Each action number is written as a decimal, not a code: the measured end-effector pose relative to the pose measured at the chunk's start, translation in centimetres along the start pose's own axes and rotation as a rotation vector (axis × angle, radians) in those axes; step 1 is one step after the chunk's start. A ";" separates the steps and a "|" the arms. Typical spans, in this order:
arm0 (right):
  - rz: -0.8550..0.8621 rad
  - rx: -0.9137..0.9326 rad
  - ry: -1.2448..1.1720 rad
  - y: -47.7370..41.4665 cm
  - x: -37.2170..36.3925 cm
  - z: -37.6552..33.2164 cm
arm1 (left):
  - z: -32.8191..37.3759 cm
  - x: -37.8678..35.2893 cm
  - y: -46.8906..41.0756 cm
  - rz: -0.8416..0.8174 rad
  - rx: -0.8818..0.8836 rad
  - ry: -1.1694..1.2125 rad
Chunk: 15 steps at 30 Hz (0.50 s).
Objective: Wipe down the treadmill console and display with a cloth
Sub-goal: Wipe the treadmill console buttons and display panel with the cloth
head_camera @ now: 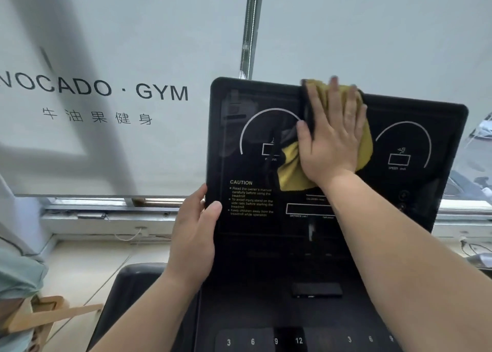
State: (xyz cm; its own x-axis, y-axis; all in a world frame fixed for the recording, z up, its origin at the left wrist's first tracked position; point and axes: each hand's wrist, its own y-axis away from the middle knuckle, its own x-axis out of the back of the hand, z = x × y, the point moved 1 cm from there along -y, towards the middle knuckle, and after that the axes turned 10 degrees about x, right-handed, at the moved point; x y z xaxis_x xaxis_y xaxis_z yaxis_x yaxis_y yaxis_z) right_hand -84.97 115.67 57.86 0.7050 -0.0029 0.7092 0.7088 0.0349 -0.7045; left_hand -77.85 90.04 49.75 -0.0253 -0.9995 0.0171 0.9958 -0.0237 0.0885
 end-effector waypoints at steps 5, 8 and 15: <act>-0.004 -0.185 -0.011 2.9 -1.7 -4.4 | -0.8 -0.9 -0.1 0.062 -0.013 -0.021; -0.023 0.000 0.013 4.1 -2.9 -7.3 | -1.5 -1.0 -0.1 0.064 -0.040 -0.065; -0.133 0.475 0.076 9.1 -4.0 -5.8 | -0.7 -1.8 0.4 0.187 -0.018 -0.315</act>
State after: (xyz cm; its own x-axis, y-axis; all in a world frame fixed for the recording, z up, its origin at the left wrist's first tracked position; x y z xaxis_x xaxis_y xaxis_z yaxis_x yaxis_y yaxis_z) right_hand -81.19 110.18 48.43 0.6211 -0.1110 0.7758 0.7169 0.4805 -0.5052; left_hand -77.33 91.77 49.10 0.1343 -0.9318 0.3373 0.9871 0.1558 0.0373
